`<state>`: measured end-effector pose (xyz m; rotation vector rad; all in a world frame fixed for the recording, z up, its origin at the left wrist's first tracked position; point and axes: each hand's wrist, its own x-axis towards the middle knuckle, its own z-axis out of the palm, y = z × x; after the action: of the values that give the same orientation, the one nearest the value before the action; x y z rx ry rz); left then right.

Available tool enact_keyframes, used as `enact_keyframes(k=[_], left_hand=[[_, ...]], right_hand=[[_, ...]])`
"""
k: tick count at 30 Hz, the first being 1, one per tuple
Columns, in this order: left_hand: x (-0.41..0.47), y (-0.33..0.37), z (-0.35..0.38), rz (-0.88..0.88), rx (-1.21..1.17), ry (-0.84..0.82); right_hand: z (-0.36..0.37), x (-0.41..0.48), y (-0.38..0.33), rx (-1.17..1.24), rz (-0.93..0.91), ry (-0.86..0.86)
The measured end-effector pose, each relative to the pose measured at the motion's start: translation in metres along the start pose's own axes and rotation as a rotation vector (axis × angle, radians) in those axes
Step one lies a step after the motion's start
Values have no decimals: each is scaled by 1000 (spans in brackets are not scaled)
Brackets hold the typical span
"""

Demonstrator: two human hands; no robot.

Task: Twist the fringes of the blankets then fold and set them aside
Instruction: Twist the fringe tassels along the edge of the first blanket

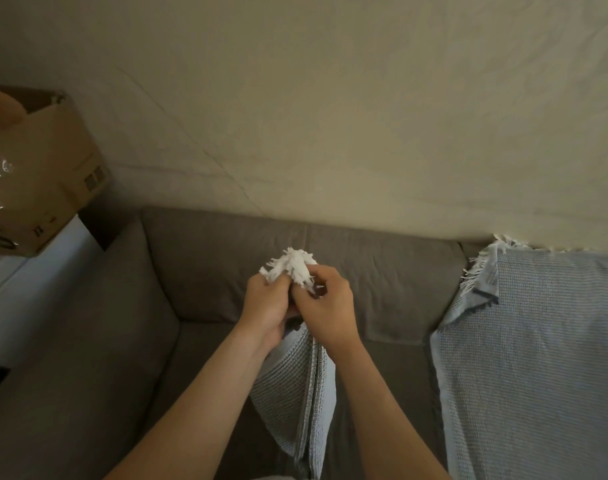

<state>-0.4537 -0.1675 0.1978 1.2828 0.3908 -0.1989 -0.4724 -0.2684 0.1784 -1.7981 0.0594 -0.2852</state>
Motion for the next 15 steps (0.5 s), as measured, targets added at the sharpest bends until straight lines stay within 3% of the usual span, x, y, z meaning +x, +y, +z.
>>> enact_keyframes(k=[4,12,15], left_hand=[[5,7,2,-49,-11,14],[4,8,9,23,16,-206],[8,8,7,49,148,-245]], right_hand=[[-3,-4,4,6,-95,-71],[-15,9,20,61,95,100],[-22,16,28,73,111,140]])
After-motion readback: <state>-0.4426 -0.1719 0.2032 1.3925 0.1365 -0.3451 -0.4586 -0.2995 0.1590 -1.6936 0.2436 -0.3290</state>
